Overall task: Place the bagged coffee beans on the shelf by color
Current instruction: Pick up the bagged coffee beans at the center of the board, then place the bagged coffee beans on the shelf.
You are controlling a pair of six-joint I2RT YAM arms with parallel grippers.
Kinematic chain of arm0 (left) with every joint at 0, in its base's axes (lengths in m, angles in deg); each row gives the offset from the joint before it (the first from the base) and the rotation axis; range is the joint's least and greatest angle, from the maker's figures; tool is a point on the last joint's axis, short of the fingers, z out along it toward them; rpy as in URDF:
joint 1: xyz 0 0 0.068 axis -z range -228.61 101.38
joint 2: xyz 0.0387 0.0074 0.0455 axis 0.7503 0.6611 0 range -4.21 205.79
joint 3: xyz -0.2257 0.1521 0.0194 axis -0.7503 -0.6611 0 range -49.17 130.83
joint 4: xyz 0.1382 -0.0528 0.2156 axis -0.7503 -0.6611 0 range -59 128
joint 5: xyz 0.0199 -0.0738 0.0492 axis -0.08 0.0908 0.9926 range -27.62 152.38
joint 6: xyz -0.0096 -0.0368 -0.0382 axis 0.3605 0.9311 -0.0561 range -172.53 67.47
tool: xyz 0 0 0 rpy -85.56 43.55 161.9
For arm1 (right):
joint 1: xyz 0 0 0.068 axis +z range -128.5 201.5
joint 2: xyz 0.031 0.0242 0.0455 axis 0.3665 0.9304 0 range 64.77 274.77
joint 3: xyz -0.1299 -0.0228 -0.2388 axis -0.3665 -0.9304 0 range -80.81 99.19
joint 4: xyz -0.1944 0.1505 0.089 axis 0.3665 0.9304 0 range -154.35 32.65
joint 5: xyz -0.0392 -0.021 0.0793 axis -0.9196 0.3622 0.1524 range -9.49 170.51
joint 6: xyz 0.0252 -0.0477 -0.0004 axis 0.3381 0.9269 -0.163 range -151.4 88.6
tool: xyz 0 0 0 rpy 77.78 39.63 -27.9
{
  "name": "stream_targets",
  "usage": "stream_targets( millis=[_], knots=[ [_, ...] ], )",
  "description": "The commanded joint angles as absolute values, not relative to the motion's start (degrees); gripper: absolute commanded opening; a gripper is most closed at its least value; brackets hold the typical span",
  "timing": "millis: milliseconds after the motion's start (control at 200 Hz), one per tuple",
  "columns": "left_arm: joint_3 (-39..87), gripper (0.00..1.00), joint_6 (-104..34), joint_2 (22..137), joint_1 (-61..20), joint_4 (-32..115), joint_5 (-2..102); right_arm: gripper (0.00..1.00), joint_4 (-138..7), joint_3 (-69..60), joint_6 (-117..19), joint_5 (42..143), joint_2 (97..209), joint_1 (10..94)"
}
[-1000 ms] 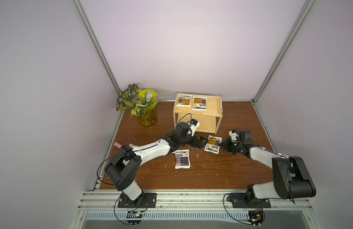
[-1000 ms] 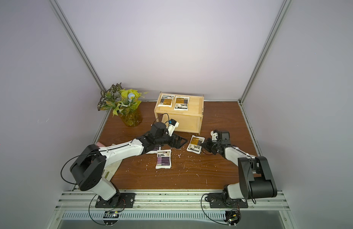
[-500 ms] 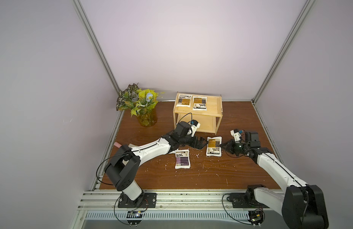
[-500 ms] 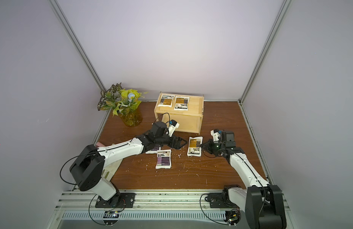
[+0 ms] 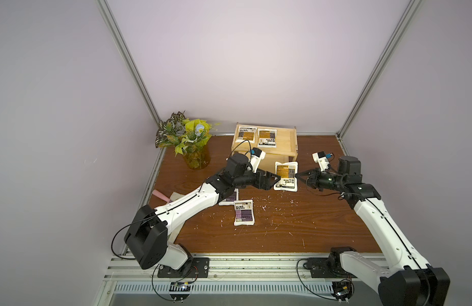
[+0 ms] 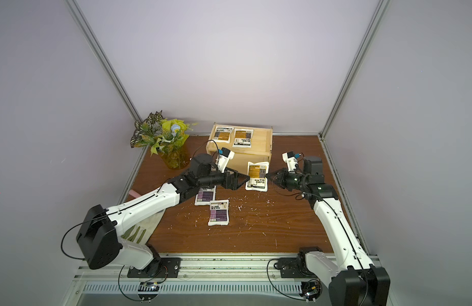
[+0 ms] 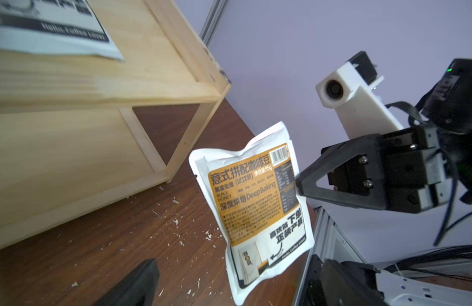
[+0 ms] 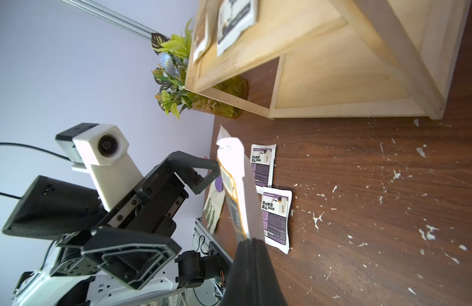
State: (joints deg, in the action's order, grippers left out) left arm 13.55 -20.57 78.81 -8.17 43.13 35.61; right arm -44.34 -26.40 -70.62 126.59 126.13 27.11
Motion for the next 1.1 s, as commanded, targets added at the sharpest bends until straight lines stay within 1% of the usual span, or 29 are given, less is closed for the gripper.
stream_targets(
  millis=[0, 270, 420, 776, 1096],
  knots=[
    [16.6, 1.0, -18.2, 77.6, -11.3, 44.2, 34.3, 0.0, -45.8, -21.0, -72.2, 128.6, 127.9, 27.0],
    [27.5, 1.0, -21.3, 82.0, -13.2, 38.9, 35.7, 0.0, -49.0, -10.4, -73.6, 125.5, 136.5, 26.3],
    [31.0, 1.0, -21.8, 84.0, -14.0, 37.3, 37.8, 0.0, -48.9, -4.4, -73.2, 123.4, 142.0, 25.0],
    [31.7, 1.0, -23.0, 84.7, -14.7, 36.6, 38.3, 0.0, -40.0, 12.0, -66.9, 118.0, 155.3, 23.1],
    [30.6, 1.0, -22.7, 84.2, -14.8, 38.0, 38.1, 0.0, -37.7, 15.0, -64.9, 117.4, 160.3, 22.9]
  ],
)
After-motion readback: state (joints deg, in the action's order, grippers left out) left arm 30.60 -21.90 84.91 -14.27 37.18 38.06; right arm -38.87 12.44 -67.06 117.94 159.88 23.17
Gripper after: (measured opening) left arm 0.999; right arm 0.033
